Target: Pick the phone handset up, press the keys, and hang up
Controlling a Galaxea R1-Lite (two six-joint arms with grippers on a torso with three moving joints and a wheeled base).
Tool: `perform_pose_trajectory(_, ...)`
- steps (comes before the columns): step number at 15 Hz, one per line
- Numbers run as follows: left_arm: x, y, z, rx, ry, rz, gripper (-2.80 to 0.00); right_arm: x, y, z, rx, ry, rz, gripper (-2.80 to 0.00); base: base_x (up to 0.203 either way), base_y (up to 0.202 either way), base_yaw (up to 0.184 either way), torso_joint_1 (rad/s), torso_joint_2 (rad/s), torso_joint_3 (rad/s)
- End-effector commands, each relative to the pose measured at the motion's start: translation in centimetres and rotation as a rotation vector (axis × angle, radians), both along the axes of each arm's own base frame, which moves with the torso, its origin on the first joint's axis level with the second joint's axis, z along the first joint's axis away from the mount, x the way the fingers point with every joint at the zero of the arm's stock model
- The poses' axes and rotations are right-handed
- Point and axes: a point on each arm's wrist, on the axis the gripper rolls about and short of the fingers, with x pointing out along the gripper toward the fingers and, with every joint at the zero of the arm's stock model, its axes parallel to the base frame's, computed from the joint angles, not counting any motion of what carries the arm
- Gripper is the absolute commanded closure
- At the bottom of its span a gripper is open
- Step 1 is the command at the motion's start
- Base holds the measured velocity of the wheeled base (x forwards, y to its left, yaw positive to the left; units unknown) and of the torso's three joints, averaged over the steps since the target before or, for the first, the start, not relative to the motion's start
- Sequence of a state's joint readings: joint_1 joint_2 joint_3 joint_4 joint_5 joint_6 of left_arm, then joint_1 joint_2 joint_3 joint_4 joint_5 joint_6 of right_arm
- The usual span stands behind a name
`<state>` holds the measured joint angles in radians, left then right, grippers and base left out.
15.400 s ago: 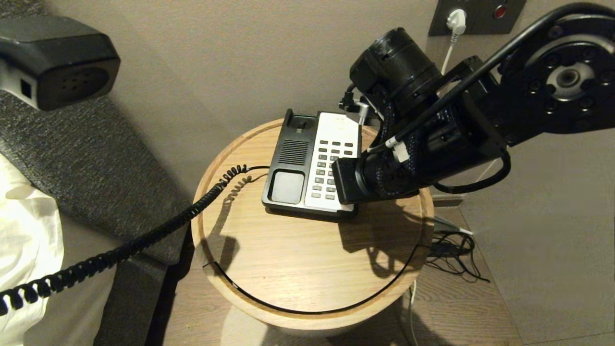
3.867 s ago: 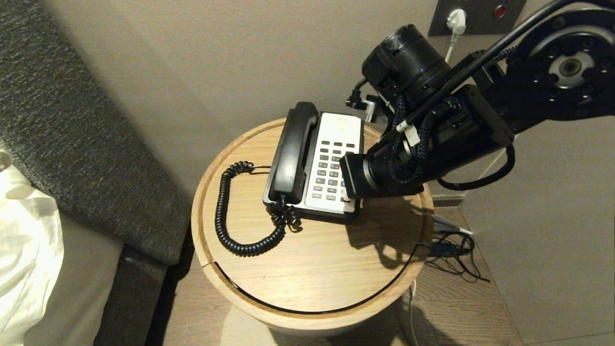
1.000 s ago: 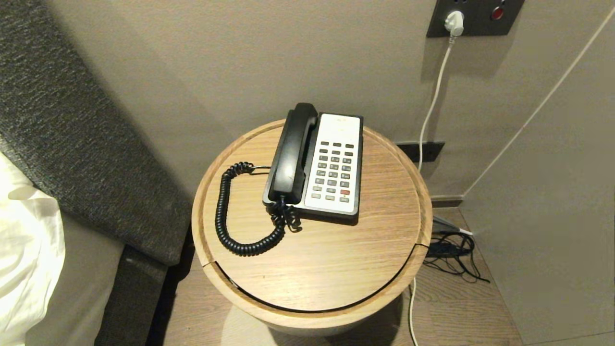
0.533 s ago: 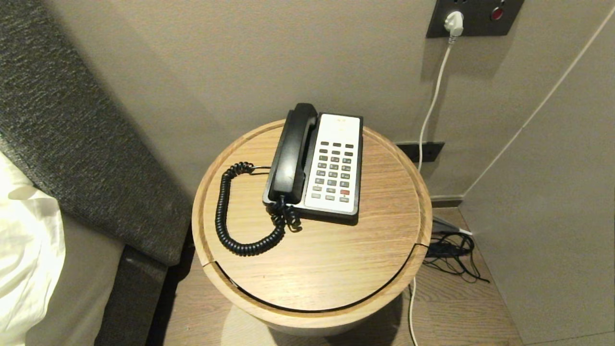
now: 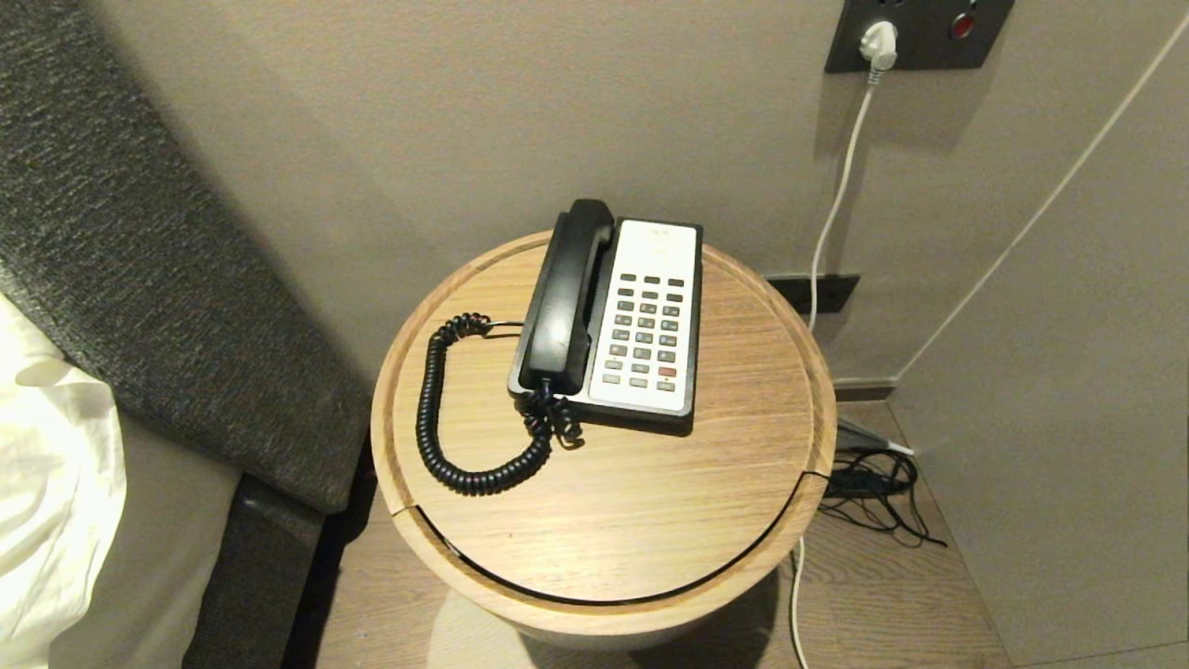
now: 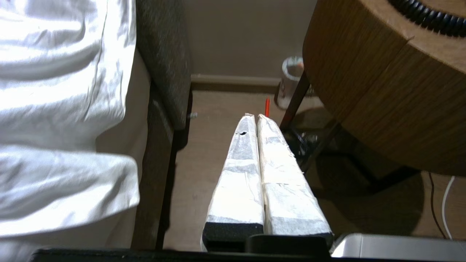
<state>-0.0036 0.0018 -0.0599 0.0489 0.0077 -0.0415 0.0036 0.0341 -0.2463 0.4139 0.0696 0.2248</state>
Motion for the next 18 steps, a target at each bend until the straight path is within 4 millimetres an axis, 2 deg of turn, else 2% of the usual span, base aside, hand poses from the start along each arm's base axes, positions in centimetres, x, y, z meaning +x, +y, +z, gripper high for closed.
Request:
perform_pose_trajectory(1,0.21,0.0,-0.65,0.003,0.024,0.0,0.0,2.13,-0.03,-2.27,-0.058,-0.117,-0.008,0.0,0.0,0.0,0.0,0.0,0.0,0.0)
perform_pose_trajectory(2,0.21,0.0,-0.64,0.005,0.034,0.002,0.0,2.23,-0.02,-2.65,-0.104,-0.109,0.003,0.0,0.0,0.0,0.0,0.0,0.0,0.0)
perform_pose_trajectory(5,0.31,-0.01,-1.02,0.056,0.039,-0.004,0.0,2.0,-0.09,-1.74,-0.345,-0.158,0.005,0.0,0.0,0.0,0.0,0.0,0.0,0.0)
perform_pose_trajectory(7,0.36,-0.04,-1.15,0.112,0.037,-0.013,0.0,1.97,-0.09,-1.82,-0.346,-0.152,0.006,0.0,0.0,0.0,0.0,0.0,0.0,0.0)
perform_pose_trajectory(10,0.35,-0.04,-1.13,0.113,0.038,-0.016,0.0,2.11,-0.13,-2.33,-0.261,-0.13,-0.021,0.0,0.0,0.0,0.0,0.0,0.0,0.0)
perform_pose_trajectory(18,0.33,-0.06,-1.18,0.099,0.045,-0.026,0.0,2.1,-0.12,-2.3,-0.255,-0.131,-0.023,0.0,0.0,0.0,0.0,0.0,0.0,0.0)
